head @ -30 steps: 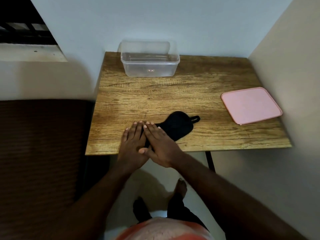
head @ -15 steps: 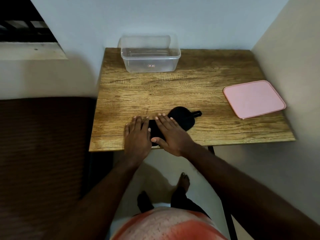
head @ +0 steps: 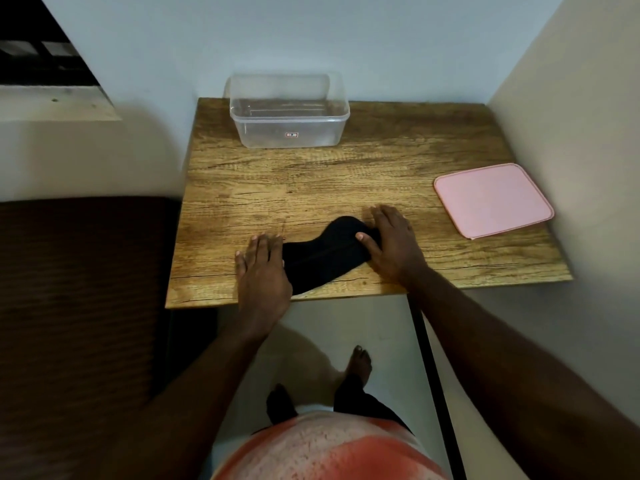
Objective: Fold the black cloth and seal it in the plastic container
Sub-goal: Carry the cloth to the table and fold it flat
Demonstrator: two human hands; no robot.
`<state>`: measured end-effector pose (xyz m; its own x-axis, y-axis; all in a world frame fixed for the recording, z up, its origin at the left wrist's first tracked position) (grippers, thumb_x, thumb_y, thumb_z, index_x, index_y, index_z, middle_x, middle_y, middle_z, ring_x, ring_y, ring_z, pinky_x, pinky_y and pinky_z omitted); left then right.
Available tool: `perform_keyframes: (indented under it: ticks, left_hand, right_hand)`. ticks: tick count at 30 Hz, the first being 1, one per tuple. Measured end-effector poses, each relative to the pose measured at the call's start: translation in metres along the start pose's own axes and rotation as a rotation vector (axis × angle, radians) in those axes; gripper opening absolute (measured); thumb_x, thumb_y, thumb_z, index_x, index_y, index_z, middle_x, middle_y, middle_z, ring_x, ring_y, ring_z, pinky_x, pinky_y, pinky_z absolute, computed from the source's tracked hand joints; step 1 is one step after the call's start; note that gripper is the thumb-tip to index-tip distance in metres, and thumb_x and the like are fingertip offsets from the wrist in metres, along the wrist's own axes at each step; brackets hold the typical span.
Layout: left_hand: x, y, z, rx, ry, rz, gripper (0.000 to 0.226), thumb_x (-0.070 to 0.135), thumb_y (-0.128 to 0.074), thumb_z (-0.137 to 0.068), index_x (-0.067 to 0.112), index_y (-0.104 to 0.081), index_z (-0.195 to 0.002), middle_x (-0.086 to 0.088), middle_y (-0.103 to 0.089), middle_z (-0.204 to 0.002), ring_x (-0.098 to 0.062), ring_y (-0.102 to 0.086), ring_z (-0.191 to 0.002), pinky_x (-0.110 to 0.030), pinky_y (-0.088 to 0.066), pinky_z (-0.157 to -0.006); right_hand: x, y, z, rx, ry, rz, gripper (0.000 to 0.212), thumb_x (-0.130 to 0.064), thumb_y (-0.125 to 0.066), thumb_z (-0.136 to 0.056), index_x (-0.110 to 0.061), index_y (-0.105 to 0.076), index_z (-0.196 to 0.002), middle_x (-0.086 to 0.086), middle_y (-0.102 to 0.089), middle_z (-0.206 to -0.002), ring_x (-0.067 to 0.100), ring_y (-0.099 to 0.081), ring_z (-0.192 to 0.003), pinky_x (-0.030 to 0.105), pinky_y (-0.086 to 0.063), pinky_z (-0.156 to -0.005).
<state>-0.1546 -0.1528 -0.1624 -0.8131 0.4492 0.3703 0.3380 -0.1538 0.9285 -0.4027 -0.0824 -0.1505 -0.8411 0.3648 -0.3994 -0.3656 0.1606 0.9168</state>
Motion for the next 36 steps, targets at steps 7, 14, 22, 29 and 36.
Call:
perform_keyframes:
  ticks: [7, 14, 22, 29, 36]
  left_hand:
    - [0.064, -0.001, -0.016, -0.051, -0.348, 0.104, 0.047, 0.021, -0.033, -0.102, 0.008, -0.032, -0.148, -0.012, -0.03, -0.156, -0.025, -0.018, -0.147, -0.04, -0.004, -0.12]
    - [0.086, -0.036, -0.032, -0.245, -0.478, -0.018, 0.054, 0.039, -0.023, -0.104, 0.018, -0.017, -0.153, -0.007, -0.011, -0.162, -0.019, -0.002, -0.15, -0.039, 0.003, -0.12]
    - [0.085, -0.037, -0.03, -0.189, -0.461, 0.031, 0.054, 0.041, -0.025, -0.103, 0.018, -0.024, -0.152, -0.006, -0.023, -0.159, -0.02, -0.014, -0.148, -0.04, -0.005, -0.12]
    - [0.11, -0.019, -0.054, -0.097, -0.244, 0.09, 0.035, 0.034, -0.045, -0.099, 0.015, -0.058, -0.125, -0.006, -0.056, -0.129, -0.026, -0.043, -0.125, -0.043, -0.03, -0.103]
    - [0.113, -0.027, -0.06, -0.065, -0.203, 0.169, 0.019, 0.028, -0.054, -0.095, 0.013, -0.063, -0.103, -0.008, -0.057, -0.108, -0.027, -0.048, -0.108, -0.037, -0.033, -0.092]
  right_hand:
    - [0.007, 0.023, 0.004, -0.121, -0.225, -0.66, 0.056, -0.018, -0.076, -0.085, -0.015, -0.053, -0.136, 0.001, -0.065, -0.12, 0.013, -0.063, -0.108, 0.03, -0.056, -0.086]
    - [0.015, 0.019, 0.002, -0.166, -0.313, -0.813, 0.043, 0.007, -0.067, -0.085, -0.006, -0.061, -0.126, 0.014, -0.069, -0.115, 0.023, -0.067, -0.097, 0.042, -0.057, -0.082]
    - [0.018, 0.02, -0.005, -0.105, -0.394, -0.912, 0.019, -0.001, -0.062, -0.092, -0.003, -0.068, -0.109, 0.022, -0.071, -0.102, 0.021, -0.066, -0.076, 0.039, -0.057, -0.071]
    - [0.017, 0.018, -0.001, -0.086, -0.444, -1.031, 0.02, -0.003, -0.065, -0.09, -0.006, -0.066, -0.11, 0.014, -0.072, -0.091, 0.015, -0.068, -0.071, 0.034, -0.055, -0.063]
    - [0.014, 0.023, -0.002, -0.09, -0.419, -1.093, 0.018, -0.006, -0.066, -0.091, -0.019, -0.068, -0.104, 0.005, -0.07, -0.07, 0.014, -0.064, -0.062, 0.027, -0.052, -0.058]
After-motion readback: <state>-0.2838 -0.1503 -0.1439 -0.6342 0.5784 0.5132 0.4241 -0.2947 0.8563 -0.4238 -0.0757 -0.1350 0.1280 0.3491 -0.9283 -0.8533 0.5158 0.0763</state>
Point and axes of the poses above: each hand's wrist, its own z-axis away from the middle knuckle, its own y-axis out of the back of the hand, x = y × z, the point moved 3 cm from there along -z, towards the middle knuckle
